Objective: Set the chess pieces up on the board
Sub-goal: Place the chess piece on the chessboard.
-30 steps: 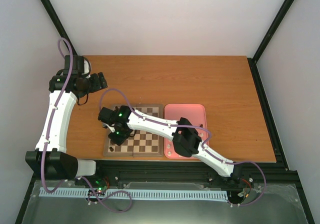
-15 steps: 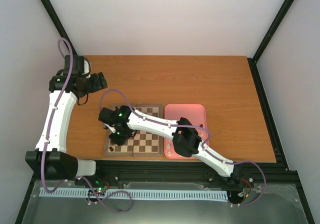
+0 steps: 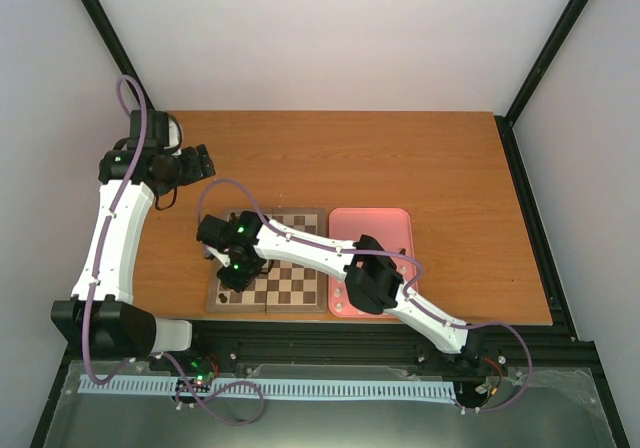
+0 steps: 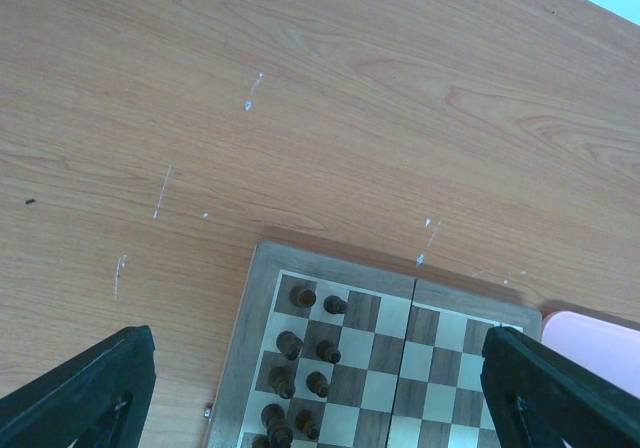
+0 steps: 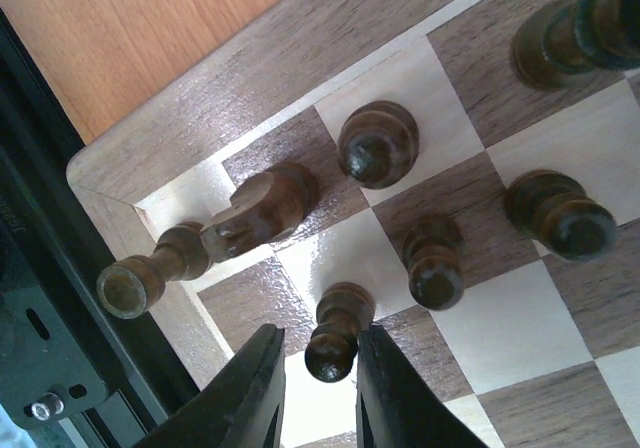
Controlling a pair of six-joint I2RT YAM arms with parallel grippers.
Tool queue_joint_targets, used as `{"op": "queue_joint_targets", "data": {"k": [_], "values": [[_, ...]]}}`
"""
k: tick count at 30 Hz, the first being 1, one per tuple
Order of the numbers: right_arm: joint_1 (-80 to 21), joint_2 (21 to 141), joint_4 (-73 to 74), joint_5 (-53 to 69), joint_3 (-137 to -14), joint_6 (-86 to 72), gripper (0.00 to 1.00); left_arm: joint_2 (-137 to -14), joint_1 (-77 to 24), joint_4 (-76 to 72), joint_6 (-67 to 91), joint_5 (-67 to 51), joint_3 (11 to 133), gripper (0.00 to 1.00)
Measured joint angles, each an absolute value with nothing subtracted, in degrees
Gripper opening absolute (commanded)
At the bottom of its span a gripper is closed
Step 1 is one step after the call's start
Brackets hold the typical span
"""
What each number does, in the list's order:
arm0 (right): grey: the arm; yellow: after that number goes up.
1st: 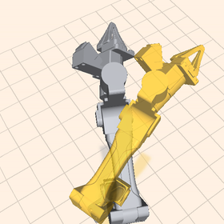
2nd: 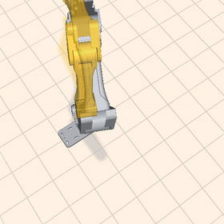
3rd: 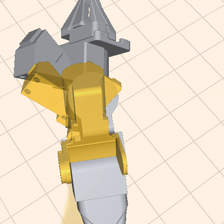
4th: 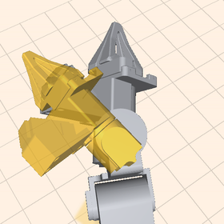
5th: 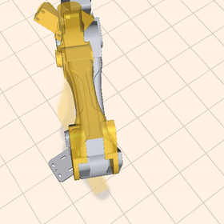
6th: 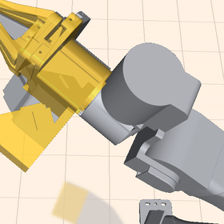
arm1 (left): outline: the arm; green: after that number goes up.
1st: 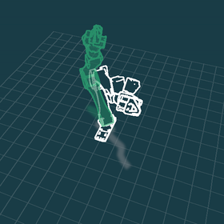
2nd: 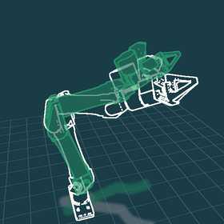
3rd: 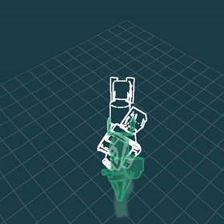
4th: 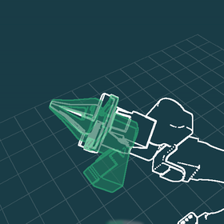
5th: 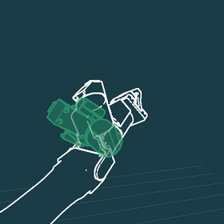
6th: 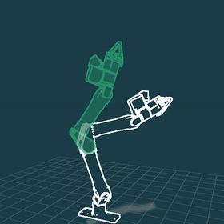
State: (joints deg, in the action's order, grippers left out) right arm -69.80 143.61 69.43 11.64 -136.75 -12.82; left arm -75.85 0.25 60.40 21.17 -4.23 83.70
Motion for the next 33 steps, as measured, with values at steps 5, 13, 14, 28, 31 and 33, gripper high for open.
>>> {"op": "queue_joint_targets", "data": {"k": [5,13,14,28,31,33], "values": [[-69.8,143.6,68.7,12.6,-136.7,-12.4,0.20,-76.2,0.3,60.4,21.2,-4.2,83.7,1.00],[-69.8,143.6,67.9,12.6,-136.8,-12.2,0.20,-76.7,0.3,60.4,21.2,-4.2,83.7,1.00],[-69.8,143.6,67.9,12.5,-136.8,-12.2,0.20,-76.7,0.3,60.4,21.2,-4.2,83.7,1.00],[-69.8,143.6,67.5,12.4,-136.8,-11.8,0.25,-76.7,0.3,60.4,21.1,-4.1,83.7,1.00],[-69.8,143.5,67.5,11.9,-136.7,-11.8,0.28,-76.7,0.3,60.4,21.2,-4.1,83.7,1.00],[-69.8,143.1,67.4,11.2,-136.2,-11.7,0.29,-76.7,0.3,60.4,21.1,-4.1,83.7,1.00]]}}
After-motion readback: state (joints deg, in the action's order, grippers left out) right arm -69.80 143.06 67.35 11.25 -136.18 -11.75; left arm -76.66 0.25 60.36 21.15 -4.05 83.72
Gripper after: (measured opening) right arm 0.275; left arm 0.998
